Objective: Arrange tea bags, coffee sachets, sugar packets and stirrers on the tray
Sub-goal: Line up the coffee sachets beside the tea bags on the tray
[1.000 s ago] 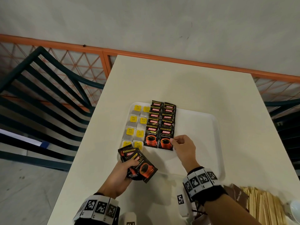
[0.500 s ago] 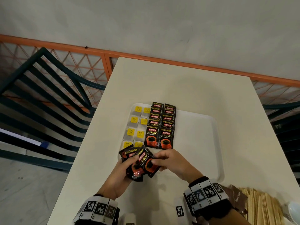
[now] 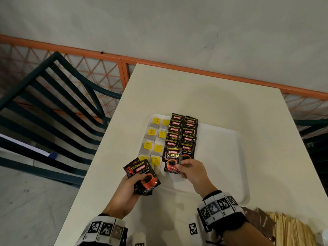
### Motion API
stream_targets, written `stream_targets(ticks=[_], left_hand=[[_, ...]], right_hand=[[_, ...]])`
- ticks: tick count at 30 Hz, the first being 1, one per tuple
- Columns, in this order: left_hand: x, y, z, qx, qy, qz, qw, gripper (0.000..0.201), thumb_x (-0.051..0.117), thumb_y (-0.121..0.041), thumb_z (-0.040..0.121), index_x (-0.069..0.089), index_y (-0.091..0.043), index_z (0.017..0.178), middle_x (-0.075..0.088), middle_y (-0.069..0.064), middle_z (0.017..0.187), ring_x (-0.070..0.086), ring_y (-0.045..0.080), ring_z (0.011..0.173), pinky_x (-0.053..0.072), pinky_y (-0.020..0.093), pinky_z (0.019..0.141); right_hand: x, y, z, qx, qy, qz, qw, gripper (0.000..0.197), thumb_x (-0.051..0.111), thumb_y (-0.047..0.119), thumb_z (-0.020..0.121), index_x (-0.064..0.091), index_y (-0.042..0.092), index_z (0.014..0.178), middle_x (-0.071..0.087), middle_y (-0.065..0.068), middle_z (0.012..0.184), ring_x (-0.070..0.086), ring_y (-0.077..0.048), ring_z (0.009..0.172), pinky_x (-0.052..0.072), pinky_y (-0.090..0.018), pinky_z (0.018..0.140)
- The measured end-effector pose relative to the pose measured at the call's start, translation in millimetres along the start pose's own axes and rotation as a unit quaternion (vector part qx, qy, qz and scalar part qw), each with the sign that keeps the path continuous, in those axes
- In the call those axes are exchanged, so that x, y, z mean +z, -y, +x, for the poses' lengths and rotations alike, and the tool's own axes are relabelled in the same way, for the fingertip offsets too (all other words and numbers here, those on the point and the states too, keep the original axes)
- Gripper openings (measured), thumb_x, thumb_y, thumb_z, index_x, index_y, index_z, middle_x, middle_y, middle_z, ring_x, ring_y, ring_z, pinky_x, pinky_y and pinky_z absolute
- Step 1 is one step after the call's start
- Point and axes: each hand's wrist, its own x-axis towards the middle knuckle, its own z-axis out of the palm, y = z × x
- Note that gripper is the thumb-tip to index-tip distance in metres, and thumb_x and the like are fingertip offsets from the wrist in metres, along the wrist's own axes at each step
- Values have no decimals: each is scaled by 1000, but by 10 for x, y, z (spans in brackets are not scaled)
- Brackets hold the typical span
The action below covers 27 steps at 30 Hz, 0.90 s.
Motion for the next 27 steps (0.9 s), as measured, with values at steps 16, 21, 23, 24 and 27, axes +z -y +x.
stream_targets(ticks=[16,21,23,24,27], left_hand=[[63,35,-23,-15,-27,15,999,26,51,-3,88,58,-15,109,71,12,97,68,27,86,55,36,63],[94,38,-38,-5,-7,30,1000,26,53,-3,88,59,-21,106,75,3,89,72,18,78,57,31,59],[117,32,-47,-3,-8,33,999,27,54,-3,88,58,-20,109,73,7,95,71,19,83,55,30,63],[126,30,-47,-2,-9,33,999,28,54,-3,88,58,-18,112,72,9,101,70,21,87,55,31,67],[146,26,-53,0,-8,36,999,31,56,-6,87,58,-15,117,70,14,108,68,26,96,53,32,74]], right_hand=[[139,-103,61,-135,-58,-151,978,18,75,13,75,59,6,81,62,-4,67,54,-6,53,44,-16,56],[129,-58,-42,-185,-66,-186,963,16,67,26,83,59,11,84,59,2,74,51,-1,64,37,-9,54],[125,23,-152,-188,5,-203,961,17,58,33,88,59,17,85,56,10,73,50,1,66,34,-10,56],[125,60,-207,-179,60,-206,960,17,56,36,89,60,19,87,55,14,72,50,2,67,34,-10,58],[115,64,-293,-142,183,-193,954,20,60,31,88,64,17,102,58,13,76,54,1,67,39,-8,57]])
